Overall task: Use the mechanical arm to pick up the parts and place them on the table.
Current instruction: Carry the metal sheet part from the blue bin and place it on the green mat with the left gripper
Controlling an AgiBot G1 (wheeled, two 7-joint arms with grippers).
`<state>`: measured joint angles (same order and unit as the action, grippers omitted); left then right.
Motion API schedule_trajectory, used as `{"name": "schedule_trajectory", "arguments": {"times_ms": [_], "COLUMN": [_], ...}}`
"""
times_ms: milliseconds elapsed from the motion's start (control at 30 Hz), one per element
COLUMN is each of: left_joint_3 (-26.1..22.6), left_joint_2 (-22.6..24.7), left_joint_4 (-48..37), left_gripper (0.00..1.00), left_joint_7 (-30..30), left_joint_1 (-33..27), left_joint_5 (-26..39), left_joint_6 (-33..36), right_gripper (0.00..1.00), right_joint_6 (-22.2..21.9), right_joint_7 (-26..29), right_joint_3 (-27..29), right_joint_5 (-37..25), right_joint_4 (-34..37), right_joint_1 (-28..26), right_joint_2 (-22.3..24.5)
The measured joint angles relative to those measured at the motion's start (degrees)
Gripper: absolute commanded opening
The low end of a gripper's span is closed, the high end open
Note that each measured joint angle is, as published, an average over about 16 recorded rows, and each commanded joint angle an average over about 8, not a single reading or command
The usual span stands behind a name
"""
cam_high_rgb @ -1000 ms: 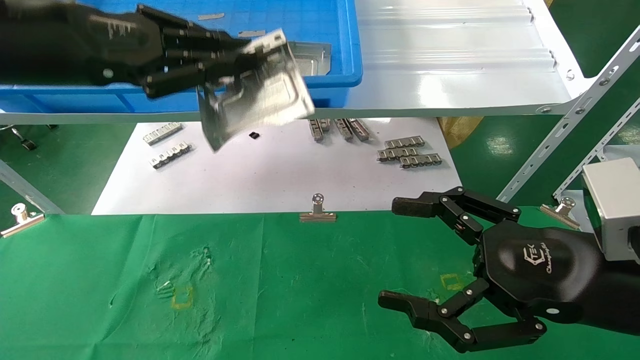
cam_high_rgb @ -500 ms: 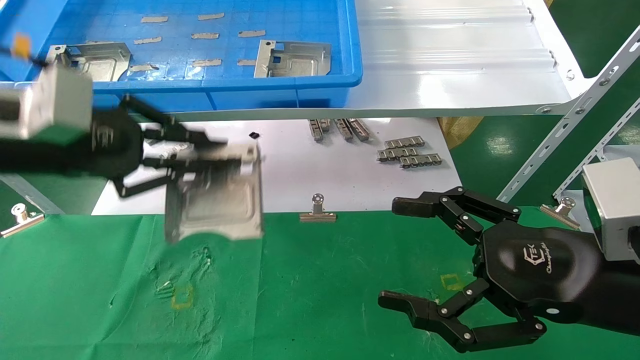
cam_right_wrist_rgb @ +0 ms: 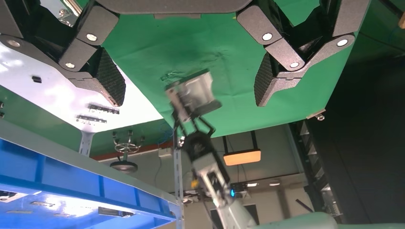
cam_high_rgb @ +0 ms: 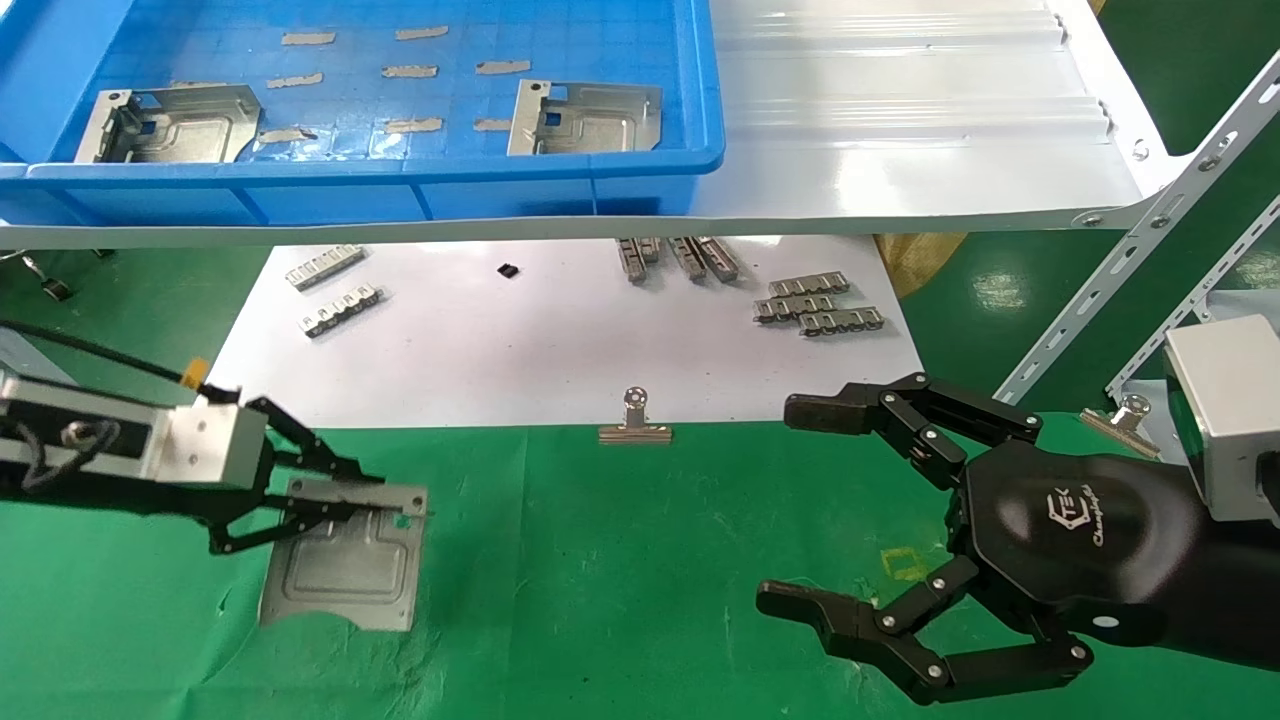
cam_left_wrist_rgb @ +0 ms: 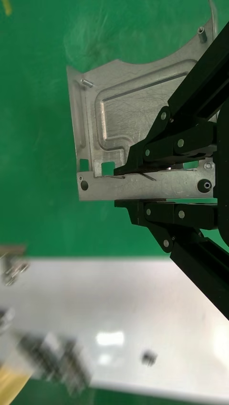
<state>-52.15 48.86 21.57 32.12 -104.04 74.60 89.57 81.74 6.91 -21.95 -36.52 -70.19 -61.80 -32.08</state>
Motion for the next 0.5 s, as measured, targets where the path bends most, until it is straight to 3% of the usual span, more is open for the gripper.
{"name": "schedule_trajectory", "arguments": {"times_ms": [200,267,500], "left_joint_3": [-1.38,-1.59,-2.07], "left_joint_2": [2.1,2.69,4.28], "left_joint_4": [-5.87,-7.44,-11.54], "left_gripper": [0.8,0.98,1.0], "left_joint_7": [3.51,4.49,7.79], "left_joint_1": [0.75,1.01,1.42], "left_joint_5": [1.36,1.51,2.03], "left_joint_6": [-0.66,-0.95,-1.66], "right_gripper": [1.0,1.0,1.0], "right_joint_6": [0.0,0.0,0.0], "right_joint_7": [0.0,0.0,0.0], "right_joint_3": [0.0,0.0,0.0], "right_joint_5": [0.0,0.0,0.0], "right_joint_4": [0.0,0.0,0.0], "right_joint_1": [0.0,0.0,0.0], "right_joint_2": [0.0,0.0,0.0]}}
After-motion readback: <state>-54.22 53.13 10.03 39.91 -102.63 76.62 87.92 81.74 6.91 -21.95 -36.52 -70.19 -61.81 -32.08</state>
